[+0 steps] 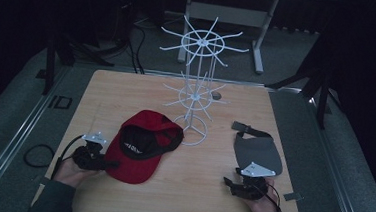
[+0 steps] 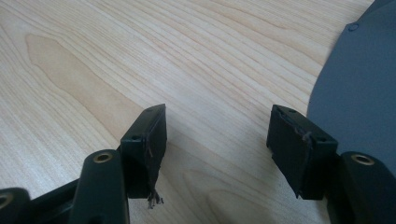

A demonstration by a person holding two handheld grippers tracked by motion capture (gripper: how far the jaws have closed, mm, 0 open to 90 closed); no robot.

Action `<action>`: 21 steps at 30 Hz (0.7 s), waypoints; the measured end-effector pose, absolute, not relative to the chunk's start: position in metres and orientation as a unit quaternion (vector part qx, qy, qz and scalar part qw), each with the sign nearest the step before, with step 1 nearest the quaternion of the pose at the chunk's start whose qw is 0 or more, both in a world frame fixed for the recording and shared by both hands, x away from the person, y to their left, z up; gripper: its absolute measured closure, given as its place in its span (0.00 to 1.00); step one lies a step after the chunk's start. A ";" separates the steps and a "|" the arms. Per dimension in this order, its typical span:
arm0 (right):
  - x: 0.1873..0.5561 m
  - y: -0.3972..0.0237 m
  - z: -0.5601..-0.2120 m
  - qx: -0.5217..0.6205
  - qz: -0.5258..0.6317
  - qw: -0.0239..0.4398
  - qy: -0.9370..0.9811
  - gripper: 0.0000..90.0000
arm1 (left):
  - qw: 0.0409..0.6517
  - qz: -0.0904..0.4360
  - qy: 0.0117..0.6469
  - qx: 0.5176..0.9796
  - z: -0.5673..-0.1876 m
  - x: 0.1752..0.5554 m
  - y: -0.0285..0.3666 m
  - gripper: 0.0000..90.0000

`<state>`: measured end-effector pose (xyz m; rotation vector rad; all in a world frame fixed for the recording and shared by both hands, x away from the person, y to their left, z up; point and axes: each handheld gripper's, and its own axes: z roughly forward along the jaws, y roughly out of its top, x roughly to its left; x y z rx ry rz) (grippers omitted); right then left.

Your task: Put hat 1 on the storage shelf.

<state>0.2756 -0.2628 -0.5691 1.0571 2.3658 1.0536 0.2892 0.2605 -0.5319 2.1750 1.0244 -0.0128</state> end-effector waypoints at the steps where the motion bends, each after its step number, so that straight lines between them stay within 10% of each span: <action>1: 0.276 -0.263 -0.569 0.372 0.371 0.171 0.833 0.42 | 0.365 -0.001 0.399 0.841 -0.530 0.289 0.262 0.90; 21: 0.276 -0.263 -0.569 0.372 0.371 0.172 0.833 0.42 | 0.375 0.118 0.415 0.821 -0.506 0.284 0.273 0.96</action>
